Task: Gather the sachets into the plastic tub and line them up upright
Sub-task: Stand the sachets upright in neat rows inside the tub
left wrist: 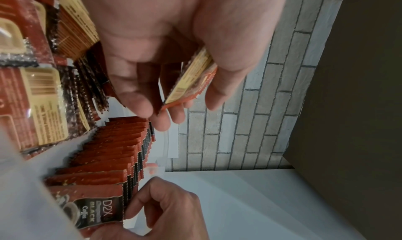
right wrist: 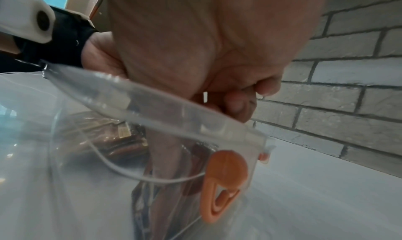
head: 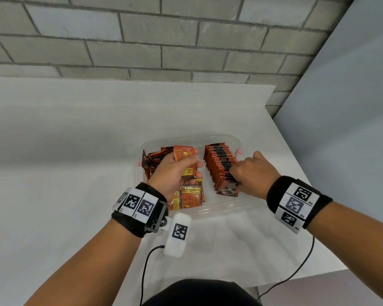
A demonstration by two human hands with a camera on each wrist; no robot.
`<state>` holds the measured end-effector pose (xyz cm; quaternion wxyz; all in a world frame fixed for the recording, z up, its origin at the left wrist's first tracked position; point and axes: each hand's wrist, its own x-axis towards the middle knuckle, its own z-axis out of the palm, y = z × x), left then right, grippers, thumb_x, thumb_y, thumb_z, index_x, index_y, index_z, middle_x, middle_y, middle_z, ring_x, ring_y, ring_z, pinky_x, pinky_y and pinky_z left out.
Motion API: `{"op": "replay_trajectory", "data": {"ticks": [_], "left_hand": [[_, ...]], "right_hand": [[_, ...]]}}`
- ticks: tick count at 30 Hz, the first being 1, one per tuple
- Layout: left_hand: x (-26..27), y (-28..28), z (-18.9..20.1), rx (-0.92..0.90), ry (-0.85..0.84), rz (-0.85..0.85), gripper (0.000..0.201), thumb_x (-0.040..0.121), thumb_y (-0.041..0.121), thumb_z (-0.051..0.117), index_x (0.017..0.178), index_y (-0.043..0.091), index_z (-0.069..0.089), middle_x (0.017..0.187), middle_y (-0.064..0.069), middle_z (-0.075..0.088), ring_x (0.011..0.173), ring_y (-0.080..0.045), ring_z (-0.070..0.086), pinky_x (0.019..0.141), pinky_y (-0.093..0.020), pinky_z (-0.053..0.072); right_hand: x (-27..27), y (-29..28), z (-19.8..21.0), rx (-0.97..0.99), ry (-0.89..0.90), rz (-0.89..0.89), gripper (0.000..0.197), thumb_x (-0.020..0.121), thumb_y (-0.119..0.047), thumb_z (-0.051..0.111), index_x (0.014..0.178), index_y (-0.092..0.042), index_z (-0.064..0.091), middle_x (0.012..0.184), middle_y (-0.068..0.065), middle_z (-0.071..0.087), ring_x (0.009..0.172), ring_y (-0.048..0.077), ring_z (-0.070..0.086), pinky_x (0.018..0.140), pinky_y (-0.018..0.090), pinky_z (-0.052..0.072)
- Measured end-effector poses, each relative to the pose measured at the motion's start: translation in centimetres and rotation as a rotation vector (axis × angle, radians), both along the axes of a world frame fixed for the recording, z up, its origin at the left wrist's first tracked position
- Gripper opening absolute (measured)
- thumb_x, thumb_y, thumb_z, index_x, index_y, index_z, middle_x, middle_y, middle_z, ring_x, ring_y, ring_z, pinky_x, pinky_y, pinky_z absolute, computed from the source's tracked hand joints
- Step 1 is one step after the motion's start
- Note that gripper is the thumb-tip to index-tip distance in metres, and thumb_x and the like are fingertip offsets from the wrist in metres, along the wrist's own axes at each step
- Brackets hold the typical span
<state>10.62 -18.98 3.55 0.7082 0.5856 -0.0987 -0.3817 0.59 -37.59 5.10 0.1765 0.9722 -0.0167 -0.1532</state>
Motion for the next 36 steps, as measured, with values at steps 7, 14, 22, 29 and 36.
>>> {"op": "replay_trajectory", "data": {"ticks": [7, 14, 22, 29, 36], "left_hand": [[0.0, -0.2, -0.1, -0.013, 0.046, 0.024, 0.025, 0.095, 0.018, 0.054, 0.118, 0.007, 0.056, 0.099, -0.014, 0.066, 0.073, -0.023, 0.068, 0.065, -0.030, 0.055], [0.1, -0.1, 0.0, -0.044, 0.144, 0.040, 0.018, 0.096, 0.006, 0.045, 0.111, 0.010, 0.054, 0.101, -0.017, 0.062, 0.082, -0.031, 0.069, 0.064, -0.035, 0.060], [-1.0, -1.1, -0.1, 0.103, -0.192, -0.093, 0.016, 0.089, 0.010, 0.063, 0.104, 0.015, 0.066, 0.100, -0.004, 0.073, 0.087, -0.018, 0.067, 0.070, -0.027, 0.053], [-1.9, -1.9, 0.8, 0.040, -0.159, -0.102, 0.023, 0.088, 0.019, 0.064, 0.110, 0.013, 0.063, 0.108, -0.017, 0.067, 0.085, -0.019, 0.068, 0.068, -0.027, 0.058], [-1.0, -1.4, 2.0, -0.106, 0.207, -0.019, 0.026, 0.095, 0.020, 0.055, 0.114, 0.003, 0.058, 0.100, -0.018, 0.070, 0.084, -0.024, 0.071, 0.068, -0.027, 0.059]], "right_hand": [[-0.3, -0.4, 0.3, 0.106, -0.035, -0.032, 0.017, 0.088, -0.032, 0.056, 0.083, -0.023, 0.043, 0.083, -0.006, 0.056, 0.073, 0.018, 0.049, 0.074, 0.029, 0.020], [-0.8, -1.6, 2.0, 0.608, -0.277, -0.289, 0.016, 0.089, -0.037, 0.062, 0.094, -0.023, 0.056, 0.073, -0.010, 0.053, 0.063, 0.008, 0.048, 0.072, 0.025, 0.039], [-0.9, -0.1, 2.9, 1.122, -0.393, -0.442, 0.026, 0.092, -0.033, 0.059, 0.117, -0.030, 0.058, 0.097, -0.009, 0.060, 0.072, 0.005, 0.058, 0.053, 0.008, 0.044], [-0.5, 0.8, 2.8, 1.171, -0.478, -0.387, 0.010, 0.086, -0.020, 0.068, 0.084, -0.026, 0.060, 0.079, -0.009, 0.062, 0.059, 0.001, 0.055, 0.048, 0.010, 0.040], [-0.4, 1.5, 2.4, 0.972, -0.635, -0.063, 0.010, 0.077, -0.008, 0.075, 0.080, -0.012, 0.066, 0.082, -0.004, 0.051, 0.070, 0.000, 0.048, 0.065, 0.013, 0.038]]}}
